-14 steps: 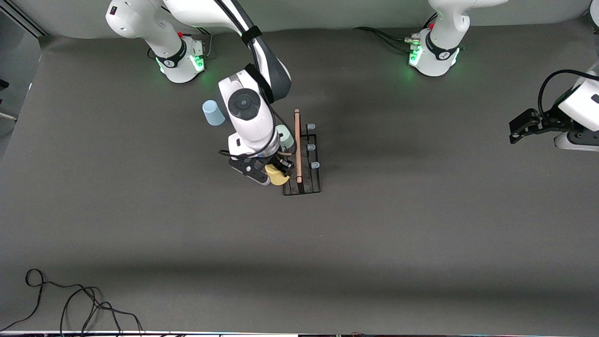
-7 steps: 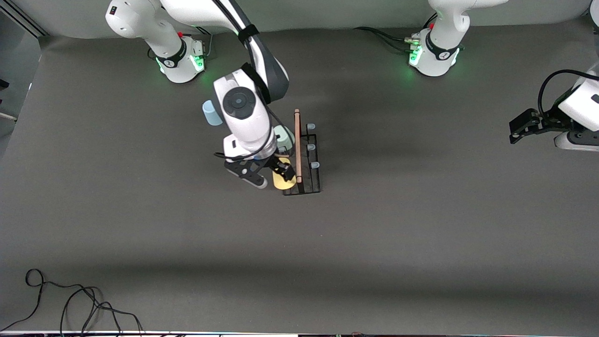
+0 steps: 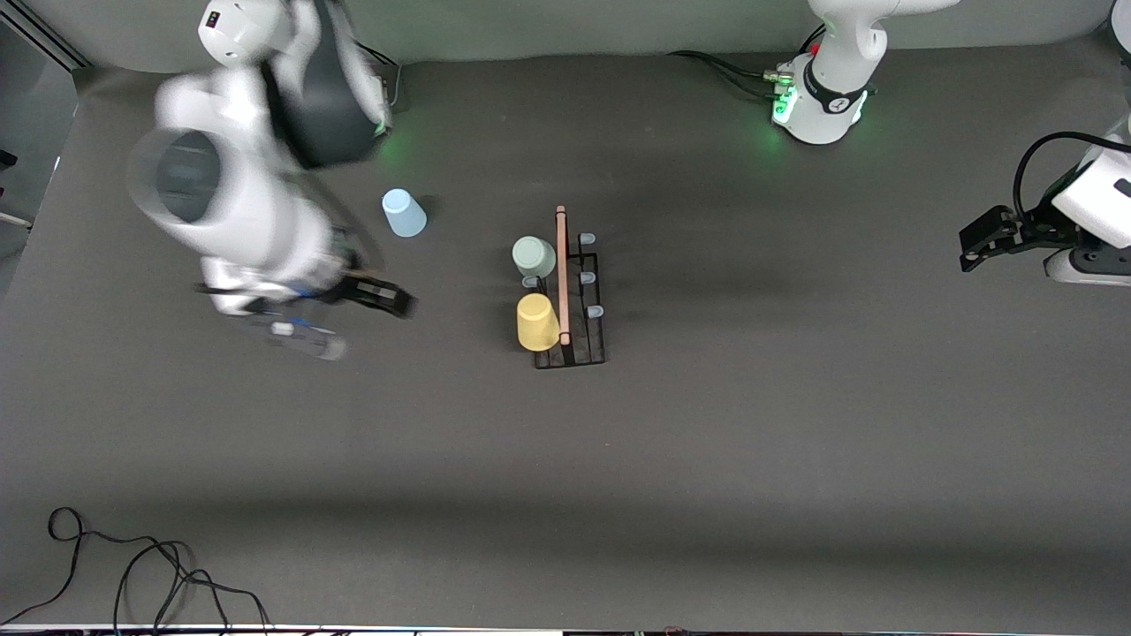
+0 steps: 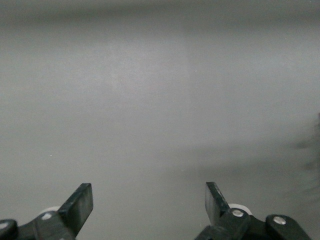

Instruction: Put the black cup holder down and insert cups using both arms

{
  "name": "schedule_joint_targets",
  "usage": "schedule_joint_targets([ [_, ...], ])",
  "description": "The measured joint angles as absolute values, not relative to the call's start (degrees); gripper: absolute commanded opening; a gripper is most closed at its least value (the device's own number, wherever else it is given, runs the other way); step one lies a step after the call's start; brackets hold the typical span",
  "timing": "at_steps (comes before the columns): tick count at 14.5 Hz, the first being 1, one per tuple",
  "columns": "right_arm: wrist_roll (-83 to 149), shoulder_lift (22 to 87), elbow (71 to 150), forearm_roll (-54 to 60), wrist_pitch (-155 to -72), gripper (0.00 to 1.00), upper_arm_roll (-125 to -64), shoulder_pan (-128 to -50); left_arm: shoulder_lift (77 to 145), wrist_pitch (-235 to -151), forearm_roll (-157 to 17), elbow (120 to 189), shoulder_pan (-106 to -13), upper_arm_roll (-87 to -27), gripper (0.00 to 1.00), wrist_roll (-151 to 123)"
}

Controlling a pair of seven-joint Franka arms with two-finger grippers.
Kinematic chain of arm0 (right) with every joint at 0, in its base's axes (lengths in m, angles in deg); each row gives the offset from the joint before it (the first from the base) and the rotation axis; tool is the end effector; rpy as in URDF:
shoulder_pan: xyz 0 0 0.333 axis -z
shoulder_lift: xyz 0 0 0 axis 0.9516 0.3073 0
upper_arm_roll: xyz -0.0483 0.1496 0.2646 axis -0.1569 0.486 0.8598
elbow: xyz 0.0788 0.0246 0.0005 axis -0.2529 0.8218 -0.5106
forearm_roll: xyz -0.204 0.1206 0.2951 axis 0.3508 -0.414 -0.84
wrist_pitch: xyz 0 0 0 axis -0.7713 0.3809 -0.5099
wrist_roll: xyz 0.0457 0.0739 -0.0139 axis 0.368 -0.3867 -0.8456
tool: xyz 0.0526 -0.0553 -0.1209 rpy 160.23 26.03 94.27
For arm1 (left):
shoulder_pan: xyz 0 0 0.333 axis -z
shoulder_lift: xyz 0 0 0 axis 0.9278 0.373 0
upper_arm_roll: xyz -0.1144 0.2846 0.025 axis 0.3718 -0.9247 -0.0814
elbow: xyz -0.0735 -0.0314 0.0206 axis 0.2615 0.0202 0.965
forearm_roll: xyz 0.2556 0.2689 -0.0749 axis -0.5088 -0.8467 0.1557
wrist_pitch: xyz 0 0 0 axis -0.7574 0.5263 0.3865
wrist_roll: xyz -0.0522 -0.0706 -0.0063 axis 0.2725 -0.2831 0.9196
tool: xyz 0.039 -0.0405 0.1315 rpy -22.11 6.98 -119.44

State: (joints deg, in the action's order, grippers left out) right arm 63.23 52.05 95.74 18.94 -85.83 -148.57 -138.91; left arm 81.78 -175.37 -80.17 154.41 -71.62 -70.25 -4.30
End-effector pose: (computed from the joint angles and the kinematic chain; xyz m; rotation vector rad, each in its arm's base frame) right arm 0.5605 0.2034 0.4985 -3.0912 0.4740 0.2070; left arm 0.5350 -0.0156 0.5480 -3.1158 0.1409 -0.0840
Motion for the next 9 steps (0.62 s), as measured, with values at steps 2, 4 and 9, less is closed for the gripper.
schedule_joint_targets([
  [2,54.74,49.36,95.72,19.03,-80.97,1.0,-154.54,-138.73,81.78,-175.38,-80.17,154.4,-71.55,-70.12,1.0,-4.47],
  [4,47.44,47.7,95.71,19.84,-76.93,1.0,-161.09,-138.8,81.78,-175.38,-80.17,154.39,-71.5,-70.06,1.0,-4.61],
  [9,39.38,45.83,95.77,25.69,-75.53,1.0,-167.15,-138.82,81.78,-175.38,-80.2,154.38,-71.4,-69.77,1.0,-5.39],
])
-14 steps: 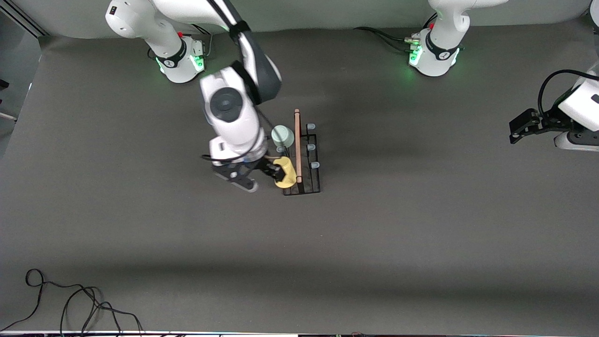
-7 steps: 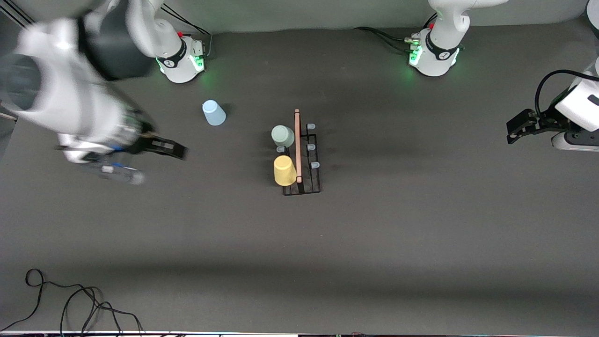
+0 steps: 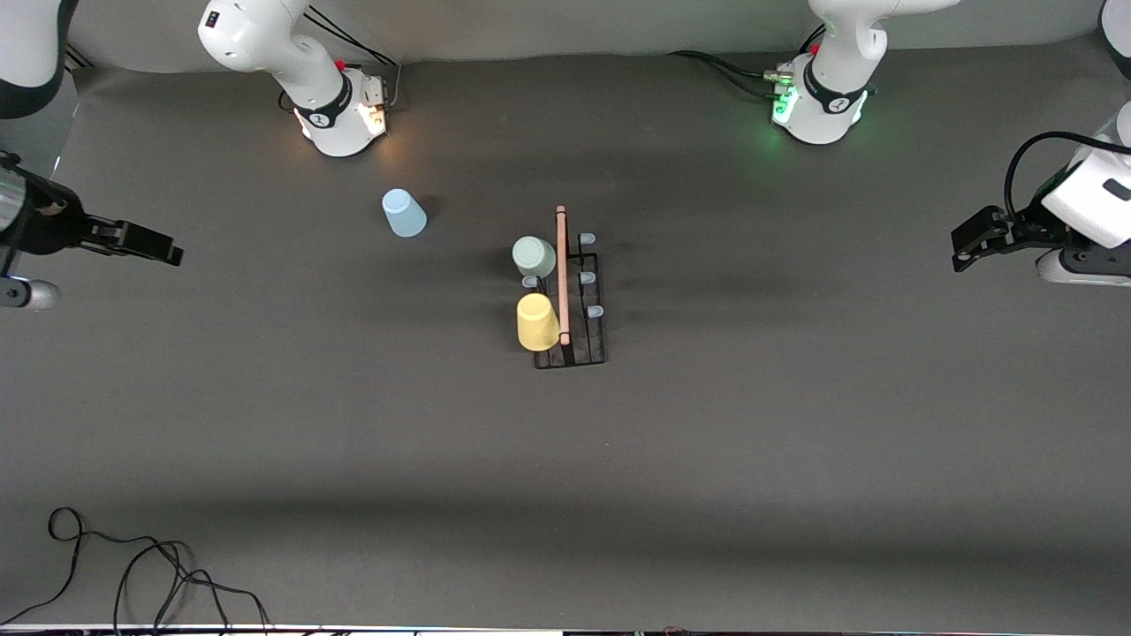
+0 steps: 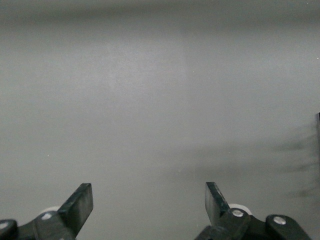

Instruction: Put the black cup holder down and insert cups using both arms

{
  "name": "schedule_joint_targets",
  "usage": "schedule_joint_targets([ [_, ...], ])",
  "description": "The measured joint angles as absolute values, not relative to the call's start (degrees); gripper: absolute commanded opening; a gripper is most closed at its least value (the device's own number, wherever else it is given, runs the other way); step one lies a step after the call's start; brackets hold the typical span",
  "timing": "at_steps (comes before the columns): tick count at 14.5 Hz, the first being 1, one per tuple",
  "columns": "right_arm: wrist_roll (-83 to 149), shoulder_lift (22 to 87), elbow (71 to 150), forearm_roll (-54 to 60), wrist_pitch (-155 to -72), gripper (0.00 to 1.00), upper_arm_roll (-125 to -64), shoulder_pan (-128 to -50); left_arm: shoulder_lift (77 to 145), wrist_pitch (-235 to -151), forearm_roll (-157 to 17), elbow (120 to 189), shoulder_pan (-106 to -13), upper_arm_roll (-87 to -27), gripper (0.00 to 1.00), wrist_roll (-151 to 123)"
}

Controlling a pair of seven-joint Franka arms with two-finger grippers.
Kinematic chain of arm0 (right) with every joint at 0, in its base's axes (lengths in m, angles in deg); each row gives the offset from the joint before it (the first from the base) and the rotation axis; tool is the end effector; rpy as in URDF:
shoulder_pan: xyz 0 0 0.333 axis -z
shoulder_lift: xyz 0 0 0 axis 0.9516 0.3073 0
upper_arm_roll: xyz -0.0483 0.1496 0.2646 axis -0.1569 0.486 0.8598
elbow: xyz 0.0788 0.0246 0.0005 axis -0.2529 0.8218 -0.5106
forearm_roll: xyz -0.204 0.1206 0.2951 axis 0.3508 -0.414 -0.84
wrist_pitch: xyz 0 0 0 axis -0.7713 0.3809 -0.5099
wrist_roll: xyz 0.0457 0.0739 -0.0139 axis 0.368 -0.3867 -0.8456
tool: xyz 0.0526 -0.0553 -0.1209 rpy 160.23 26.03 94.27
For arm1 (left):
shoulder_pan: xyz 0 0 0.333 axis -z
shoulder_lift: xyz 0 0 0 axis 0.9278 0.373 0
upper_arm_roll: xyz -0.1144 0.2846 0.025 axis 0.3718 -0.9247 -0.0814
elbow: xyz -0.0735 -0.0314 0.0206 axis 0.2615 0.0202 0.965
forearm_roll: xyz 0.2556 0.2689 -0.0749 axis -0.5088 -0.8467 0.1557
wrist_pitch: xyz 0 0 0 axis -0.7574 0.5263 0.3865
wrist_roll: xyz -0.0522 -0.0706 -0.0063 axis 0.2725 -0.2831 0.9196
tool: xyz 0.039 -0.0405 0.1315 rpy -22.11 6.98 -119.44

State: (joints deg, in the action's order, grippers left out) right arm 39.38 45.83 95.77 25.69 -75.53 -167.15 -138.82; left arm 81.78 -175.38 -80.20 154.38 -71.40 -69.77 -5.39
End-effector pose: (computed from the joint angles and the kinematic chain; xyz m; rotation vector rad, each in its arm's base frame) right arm 0.5368 0.0023 0.5675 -3.1139 0.3093 0.2686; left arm 0.5349 -0.0221 0.5482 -3.1160 0.1304 -0.0855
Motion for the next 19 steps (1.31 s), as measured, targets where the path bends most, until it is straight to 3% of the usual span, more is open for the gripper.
schedule_joint_targets([
  [14,39.37,46.37,95.8,26.09,-75.87,1.0,-166.37,-139.36,81.78,-175.38,-80.41,154.38,-71.4,-69.76,1.0,-5.45],
  [19,39.37,46.32,95.74,26.68,-76.0,1.0,-158.23,-132.73,81.78,-175.39,-80.42,154.38,-71.4,-69.75,1.0,-5.46],
])
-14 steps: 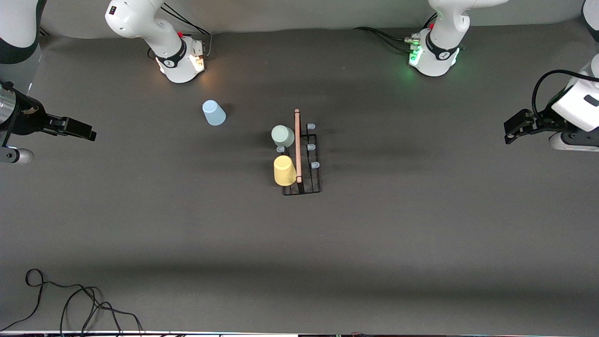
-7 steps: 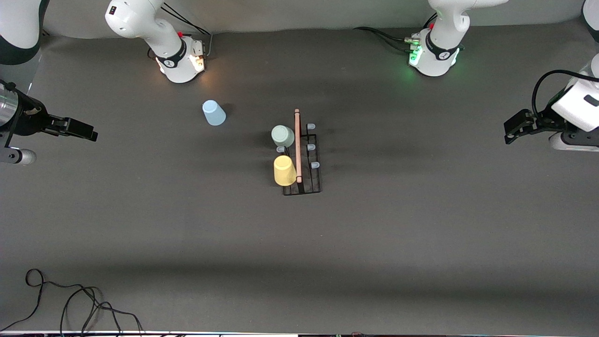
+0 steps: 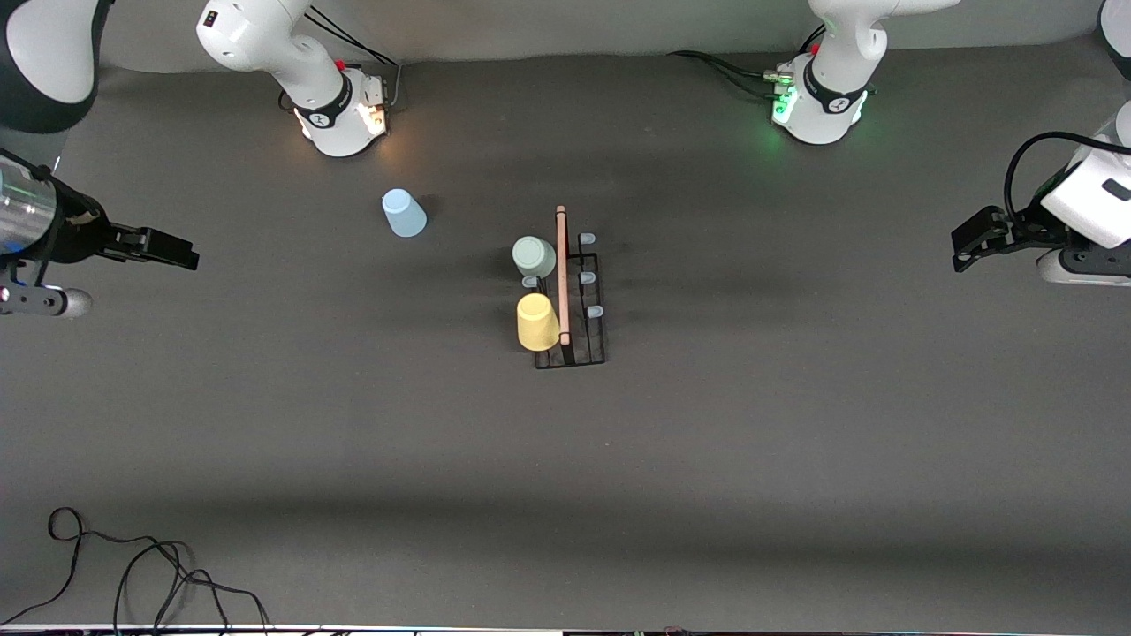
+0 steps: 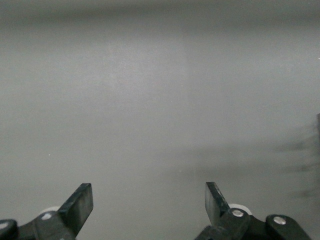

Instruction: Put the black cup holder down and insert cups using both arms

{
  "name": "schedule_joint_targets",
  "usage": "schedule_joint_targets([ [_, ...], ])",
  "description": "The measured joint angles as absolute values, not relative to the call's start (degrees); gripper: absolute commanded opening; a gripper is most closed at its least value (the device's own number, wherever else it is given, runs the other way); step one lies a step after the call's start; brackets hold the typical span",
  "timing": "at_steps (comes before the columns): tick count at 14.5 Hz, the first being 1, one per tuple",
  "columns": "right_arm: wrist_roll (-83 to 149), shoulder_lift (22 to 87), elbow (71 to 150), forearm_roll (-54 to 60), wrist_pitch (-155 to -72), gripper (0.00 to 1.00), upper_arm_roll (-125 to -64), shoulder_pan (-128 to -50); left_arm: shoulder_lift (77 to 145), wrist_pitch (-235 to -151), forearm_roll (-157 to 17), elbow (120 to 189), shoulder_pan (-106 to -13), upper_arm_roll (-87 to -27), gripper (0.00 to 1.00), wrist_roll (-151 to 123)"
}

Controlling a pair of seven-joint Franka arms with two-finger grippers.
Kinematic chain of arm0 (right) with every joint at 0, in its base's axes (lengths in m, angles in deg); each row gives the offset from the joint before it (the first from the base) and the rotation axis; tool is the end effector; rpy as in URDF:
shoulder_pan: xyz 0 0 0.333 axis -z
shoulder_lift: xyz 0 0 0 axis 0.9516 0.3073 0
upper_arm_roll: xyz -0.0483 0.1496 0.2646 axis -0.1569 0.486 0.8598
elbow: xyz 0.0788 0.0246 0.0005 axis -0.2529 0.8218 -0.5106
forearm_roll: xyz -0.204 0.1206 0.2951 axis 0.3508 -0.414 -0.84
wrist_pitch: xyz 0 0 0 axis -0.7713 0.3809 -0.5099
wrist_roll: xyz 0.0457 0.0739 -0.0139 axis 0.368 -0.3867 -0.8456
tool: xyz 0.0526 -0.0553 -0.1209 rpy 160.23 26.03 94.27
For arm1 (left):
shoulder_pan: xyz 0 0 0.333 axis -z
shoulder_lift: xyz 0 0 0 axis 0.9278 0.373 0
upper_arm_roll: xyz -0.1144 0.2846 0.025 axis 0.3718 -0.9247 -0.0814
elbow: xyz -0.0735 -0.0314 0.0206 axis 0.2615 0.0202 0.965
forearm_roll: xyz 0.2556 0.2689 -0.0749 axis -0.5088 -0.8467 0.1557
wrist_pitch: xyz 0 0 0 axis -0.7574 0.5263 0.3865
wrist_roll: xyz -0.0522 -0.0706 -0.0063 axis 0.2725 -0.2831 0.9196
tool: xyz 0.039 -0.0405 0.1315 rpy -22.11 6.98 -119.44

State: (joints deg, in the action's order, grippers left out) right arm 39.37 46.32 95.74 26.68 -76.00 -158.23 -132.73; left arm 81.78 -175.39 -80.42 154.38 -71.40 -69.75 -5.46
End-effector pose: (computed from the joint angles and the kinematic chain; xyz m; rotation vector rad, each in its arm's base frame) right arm 0.5463 0.0209 0.5464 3.1019 -0.2410 -0.3201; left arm 0.5349 -0.0218 0.5483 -3.1123 0.1297 -0.0857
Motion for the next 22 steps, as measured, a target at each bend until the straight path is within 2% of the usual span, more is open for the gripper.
schedule_joint_targets([
  [2,39.37,45.44,95.6,29.04,-76.14,1.0,-150.94,-126.4,81.78,-175.4,-80.43,154.39,-71.4,-69.74,1.0,-5.46],
  [5,39.37,41.61,95.1,35.36,-76.19,1.0,-133.04,-112.06,81.78,-175.41,-80.43,154.4,-71.4,-69.73,1.0,-5.47],
  [8,39.89,38.78,95.09,37.02,-76.17,1.0,-116.61,-97.32,81.78,-175.42,-80.44,154.4,-71.4,-69.72,1.0,-5.47],
  [11,40.77,37.56,95.2,38.98,-76.25,1.0,-104.55,-86.87,81.78,-175.42,-80.45,154.4,-71.4,-69.72,1.0,-5.48],
  [13,40.94,36.58,96.39,39.23,-78.08,1.0,-101.9,-84.33,81.78,-175.42,-80.45,154.4,-71.4,-69.72,1.0,-5.48],
  [18,40.94,30.53,105.85,39.34,-87.03,1.0,-94.63,-76.69,81.78,-175.44,-80.69,154.4,-71.4,-69.72,1.0,-5.49],
  [22,40.99,29.99,106.2,39.45,-89.45,1.0,-93.76,-76.19,81.78,-175.44,-80.76,154.35,-71.4,-69.72,1.0,-5.49],
])
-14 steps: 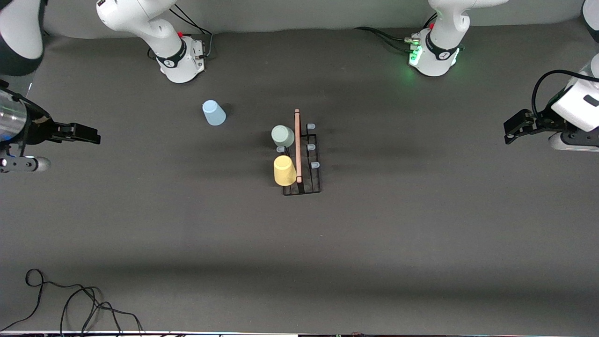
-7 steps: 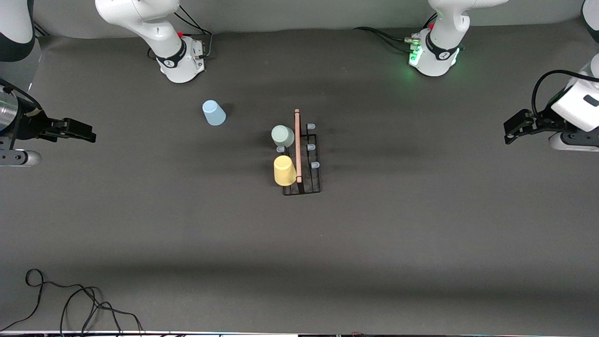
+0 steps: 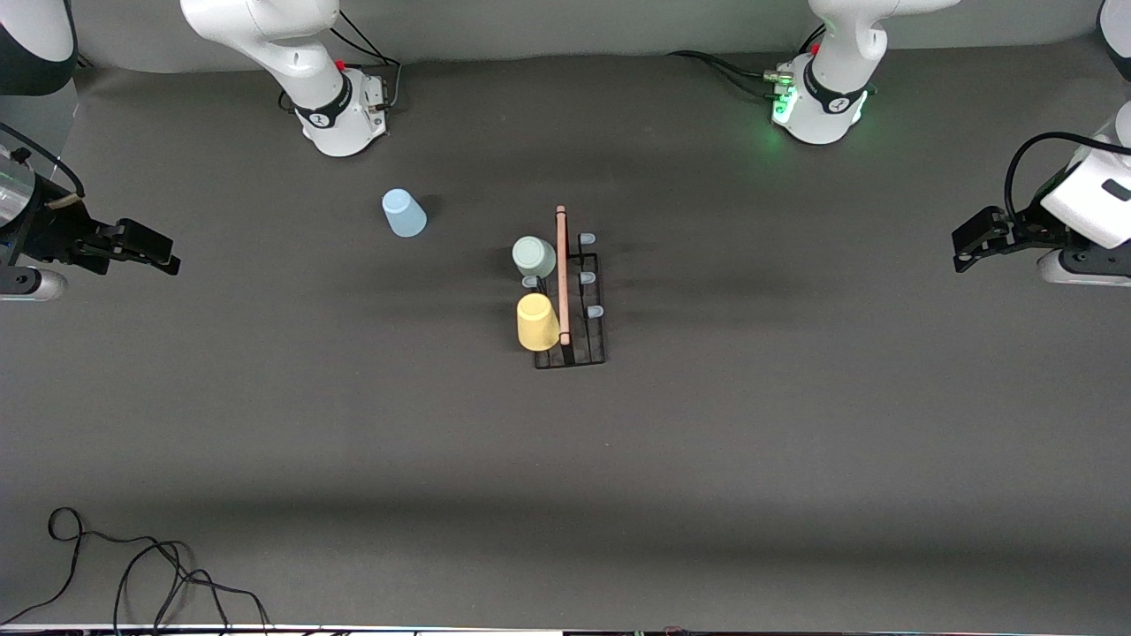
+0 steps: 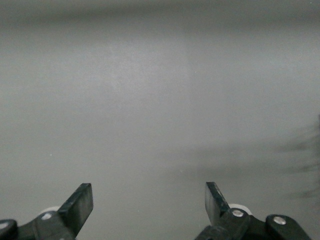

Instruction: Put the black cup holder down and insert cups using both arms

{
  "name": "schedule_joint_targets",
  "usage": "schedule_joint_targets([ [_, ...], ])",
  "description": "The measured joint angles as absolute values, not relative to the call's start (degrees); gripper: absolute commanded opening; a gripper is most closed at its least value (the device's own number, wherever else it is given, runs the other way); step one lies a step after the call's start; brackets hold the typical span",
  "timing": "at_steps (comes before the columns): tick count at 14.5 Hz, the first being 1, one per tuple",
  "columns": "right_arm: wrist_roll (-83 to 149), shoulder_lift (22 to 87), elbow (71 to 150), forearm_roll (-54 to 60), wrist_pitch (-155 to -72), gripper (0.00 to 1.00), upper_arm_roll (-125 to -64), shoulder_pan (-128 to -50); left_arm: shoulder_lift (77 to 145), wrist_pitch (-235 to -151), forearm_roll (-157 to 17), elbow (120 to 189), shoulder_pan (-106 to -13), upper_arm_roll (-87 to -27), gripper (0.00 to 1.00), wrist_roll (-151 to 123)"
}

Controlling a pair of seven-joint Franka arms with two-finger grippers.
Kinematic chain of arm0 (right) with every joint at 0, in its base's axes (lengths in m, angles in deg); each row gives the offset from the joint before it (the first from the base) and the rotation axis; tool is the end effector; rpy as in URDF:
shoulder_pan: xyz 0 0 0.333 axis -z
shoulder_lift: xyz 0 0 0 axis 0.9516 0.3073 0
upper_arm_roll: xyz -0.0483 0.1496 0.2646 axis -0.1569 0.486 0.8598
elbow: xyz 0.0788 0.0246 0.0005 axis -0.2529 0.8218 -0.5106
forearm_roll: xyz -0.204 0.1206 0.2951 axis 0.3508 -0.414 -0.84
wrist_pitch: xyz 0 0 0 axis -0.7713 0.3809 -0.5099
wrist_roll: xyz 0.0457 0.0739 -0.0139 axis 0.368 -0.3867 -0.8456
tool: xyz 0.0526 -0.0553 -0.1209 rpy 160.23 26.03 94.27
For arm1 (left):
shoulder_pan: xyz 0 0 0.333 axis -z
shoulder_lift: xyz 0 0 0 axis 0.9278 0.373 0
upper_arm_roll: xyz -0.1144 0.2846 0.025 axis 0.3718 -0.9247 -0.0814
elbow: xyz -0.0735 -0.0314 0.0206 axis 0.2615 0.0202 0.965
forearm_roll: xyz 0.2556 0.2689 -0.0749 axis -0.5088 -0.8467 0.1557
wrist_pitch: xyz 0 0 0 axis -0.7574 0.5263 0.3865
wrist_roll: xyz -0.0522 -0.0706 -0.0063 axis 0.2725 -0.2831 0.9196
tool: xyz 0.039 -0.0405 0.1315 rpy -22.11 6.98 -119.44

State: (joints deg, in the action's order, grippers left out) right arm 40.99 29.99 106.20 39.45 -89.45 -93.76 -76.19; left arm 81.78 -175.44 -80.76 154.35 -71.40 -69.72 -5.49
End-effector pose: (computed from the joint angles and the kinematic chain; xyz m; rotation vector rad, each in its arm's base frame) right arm 0.5348 -0.0026 0.5550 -3.1338 0.0896 0.0612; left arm 0.5351 -0.0214 0.5486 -3.1063 0.1307 -0.0878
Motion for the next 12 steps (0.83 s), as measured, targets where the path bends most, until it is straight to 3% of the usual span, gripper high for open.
schedule_joint_targets([
  [12,40.99,30.1,106.33,39.46,-89.42,1.0,-93.39,-76.19,81.06,-174.42,-80.79,154.16,-71.42,-69.74,1.0,-6.74],
])
